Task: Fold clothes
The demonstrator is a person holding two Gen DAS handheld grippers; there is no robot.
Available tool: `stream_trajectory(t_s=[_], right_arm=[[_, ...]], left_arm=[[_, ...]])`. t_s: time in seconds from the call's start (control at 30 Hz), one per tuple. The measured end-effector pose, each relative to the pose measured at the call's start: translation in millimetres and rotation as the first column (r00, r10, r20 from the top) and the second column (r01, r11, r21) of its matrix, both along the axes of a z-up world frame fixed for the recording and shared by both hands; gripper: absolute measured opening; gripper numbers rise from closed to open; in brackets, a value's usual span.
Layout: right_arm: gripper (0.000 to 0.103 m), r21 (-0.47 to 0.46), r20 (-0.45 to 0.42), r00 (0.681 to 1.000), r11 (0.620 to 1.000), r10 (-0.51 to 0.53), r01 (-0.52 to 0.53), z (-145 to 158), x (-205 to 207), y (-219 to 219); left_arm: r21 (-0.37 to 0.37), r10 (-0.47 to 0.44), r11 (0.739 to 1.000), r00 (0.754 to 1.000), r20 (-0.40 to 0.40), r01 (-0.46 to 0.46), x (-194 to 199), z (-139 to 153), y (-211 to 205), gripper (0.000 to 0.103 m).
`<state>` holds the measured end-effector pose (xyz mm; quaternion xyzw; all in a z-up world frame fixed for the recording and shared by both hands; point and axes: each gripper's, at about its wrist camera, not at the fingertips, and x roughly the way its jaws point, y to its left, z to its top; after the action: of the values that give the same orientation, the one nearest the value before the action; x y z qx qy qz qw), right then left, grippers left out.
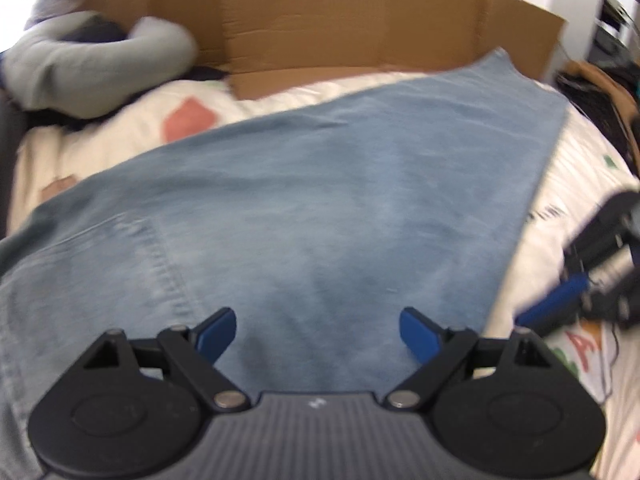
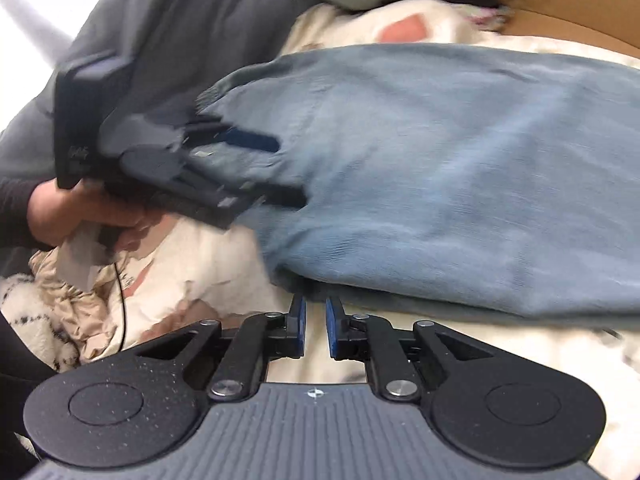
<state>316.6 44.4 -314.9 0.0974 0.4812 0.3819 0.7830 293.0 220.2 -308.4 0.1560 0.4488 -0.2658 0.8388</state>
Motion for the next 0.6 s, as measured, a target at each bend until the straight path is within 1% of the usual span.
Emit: stream_trajectory(t_s=[0.1, 0.2, 0.33, 0.47, 0.53, 0.6], right_arm=[[0.012, -0.017, -0.015, 0.997, 0.997, -0.081, 0.081, -3.0, 5.8, -31.1], [0.012, -0.012, -0.012, 0.983, 0.983, -0.182, 0.182, -2.7, 11.9, -64.8], [0.012, -0.002, -0.001, 0.953, 0.953, -0.304, 0.304, -2.8, 18.3, -105.2], [0.012, -0.010, 0.013, 0.920, 0.920, -0.391, 0.391, -5.9, 21.3, -139.0], [0.012, -0.020, 0.016, 0.902, 0.902, -0.431, 0.431, -8.1, 22.1, -155.7], [0.013, -0.018, 0.012, 0.877, 0.877, -0.480, 0.480, -8.0, 21.8, -175.9]], left_arm=[[-0.024, -0.012, 1.000, 0.999, -0.052, 0.011, -5.4, -5.3, -7.9, 0.090], [0.000, -0.034, 0.999, 0.998, -0.062, 0.034, -12.6, -12.4, -14.7, 0.090], [0.057, -0.049, 0.997, 0.996, -0.072, 0.053, -17.6, -23.0, -21.1, 0.091], [0.134, -0.079, 0.987, 0.995, -0.054, 0.085, -24.1, -29.8, -28.3, 0.093], [0.143, -0.074, 0.987, 0.996, -0.051, 0.080, -25.5, -30.1, -29.4, 0.093], [0.128, -0.054, 0.990, 0.997, -0.059, 0.062, -24.2, -28.0, -27.2, 0.093]])
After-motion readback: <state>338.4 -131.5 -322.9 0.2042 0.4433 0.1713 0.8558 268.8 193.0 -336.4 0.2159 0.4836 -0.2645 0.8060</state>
